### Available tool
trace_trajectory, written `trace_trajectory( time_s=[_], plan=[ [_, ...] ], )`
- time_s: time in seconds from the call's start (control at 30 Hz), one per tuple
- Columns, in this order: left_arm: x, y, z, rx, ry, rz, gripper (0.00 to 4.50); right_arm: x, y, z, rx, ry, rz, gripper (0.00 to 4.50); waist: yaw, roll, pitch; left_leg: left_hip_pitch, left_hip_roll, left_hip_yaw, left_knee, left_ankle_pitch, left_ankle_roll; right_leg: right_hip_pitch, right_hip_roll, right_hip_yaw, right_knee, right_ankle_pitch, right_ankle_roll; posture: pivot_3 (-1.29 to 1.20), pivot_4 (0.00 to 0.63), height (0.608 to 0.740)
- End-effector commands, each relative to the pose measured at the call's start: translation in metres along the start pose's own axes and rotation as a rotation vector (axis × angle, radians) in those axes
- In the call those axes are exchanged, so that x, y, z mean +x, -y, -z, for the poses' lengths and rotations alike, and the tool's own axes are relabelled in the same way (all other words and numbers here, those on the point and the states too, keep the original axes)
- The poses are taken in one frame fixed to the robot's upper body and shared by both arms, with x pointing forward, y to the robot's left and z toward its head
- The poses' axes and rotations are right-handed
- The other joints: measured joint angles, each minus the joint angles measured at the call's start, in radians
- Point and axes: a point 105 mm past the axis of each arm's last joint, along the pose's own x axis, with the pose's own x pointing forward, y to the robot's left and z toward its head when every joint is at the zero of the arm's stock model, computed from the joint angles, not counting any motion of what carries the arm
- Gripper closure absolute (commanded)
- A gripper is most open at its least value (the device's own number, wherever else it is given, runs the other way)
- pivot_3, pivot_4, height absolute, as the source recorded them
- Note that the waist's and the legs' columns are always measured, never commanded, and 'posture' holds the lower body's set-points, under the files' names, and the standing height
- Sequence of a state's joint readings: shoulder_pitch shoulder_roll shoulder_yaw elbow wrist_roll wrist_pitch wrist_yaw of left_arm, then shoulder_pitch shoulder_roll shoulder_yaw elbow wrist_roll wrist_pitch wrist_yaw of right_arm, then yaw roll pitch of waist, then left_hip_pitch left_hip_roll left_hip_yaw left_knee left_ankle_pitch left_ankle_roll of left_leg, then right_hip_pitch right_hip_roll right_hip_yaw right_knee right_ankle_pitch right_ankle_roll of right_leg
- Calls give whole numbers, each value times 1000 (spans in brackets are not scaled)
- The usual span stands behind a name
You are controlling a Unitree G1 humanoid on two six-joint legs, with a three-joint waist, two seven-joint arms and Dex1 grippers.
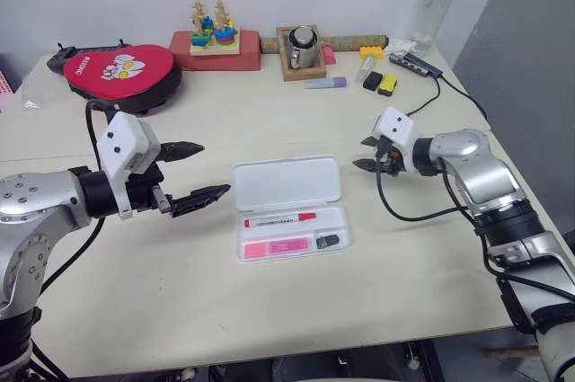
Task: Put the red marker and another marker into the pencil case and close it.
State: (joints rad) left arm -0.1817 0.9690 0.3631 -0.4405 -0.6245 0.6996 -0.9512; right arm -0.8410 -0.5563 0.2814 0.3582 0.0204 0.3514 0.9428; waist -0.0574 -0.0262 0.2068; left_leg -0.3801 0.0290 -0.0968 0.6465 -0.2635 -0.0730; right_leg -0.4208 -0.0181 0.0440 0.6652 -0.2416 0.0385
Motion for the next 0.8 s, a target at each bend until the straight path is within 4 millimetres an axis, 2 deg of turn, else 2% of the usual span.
trace_trajectory(
  time_s=[0.03, 0.27, 0.4, 0.53, 0.8],
  plan=[
    [-6, -2, -10, 49, 11, -25, 0, 10, -1, -16, -46, 52, -27, 2977, 0, 0, 0, 0, 0, 0, 0, 0, 0, 0, 0, 0, 0, 0, 0, 0, 150, 740],
    [-2, -1, -7, 56, 3, -36, 0, 22, -1, -16, -78, 36, -59, 4484, 0, 0, 0, 0, 0, 0, 0, 0, 0, 0, 0, 0, 0, 0, 0, 0, 150, 740],
    [-1, -1, -7, 57, 5, -46, 0, 21, -5, -25, -91, 59, -93, 4484, 0, 0, 0, 0, 0, 0, 0, 0, 0, 0, 0, 0, 0, 0, 0, 0, 150, 740],
    [2, 1, -5, 54, 7, -46, 0, 12, -16, -33, -130, 77, -158, 4484, 0, 0, 0, 0, 0, -1, -1, 0, 0, 0, 0, -1, 0, 0, 0, 0, 150, 740],
    [6, -4, -5, 67, 13, -61, 0, 0, -29, -34, -155, 56, -228, 4484, 0, 0, 0, 0, 0, -1, 0, 0, 0, 0, 0, -1, 0, 0, 0, 0, 150, 740]
  ],
)
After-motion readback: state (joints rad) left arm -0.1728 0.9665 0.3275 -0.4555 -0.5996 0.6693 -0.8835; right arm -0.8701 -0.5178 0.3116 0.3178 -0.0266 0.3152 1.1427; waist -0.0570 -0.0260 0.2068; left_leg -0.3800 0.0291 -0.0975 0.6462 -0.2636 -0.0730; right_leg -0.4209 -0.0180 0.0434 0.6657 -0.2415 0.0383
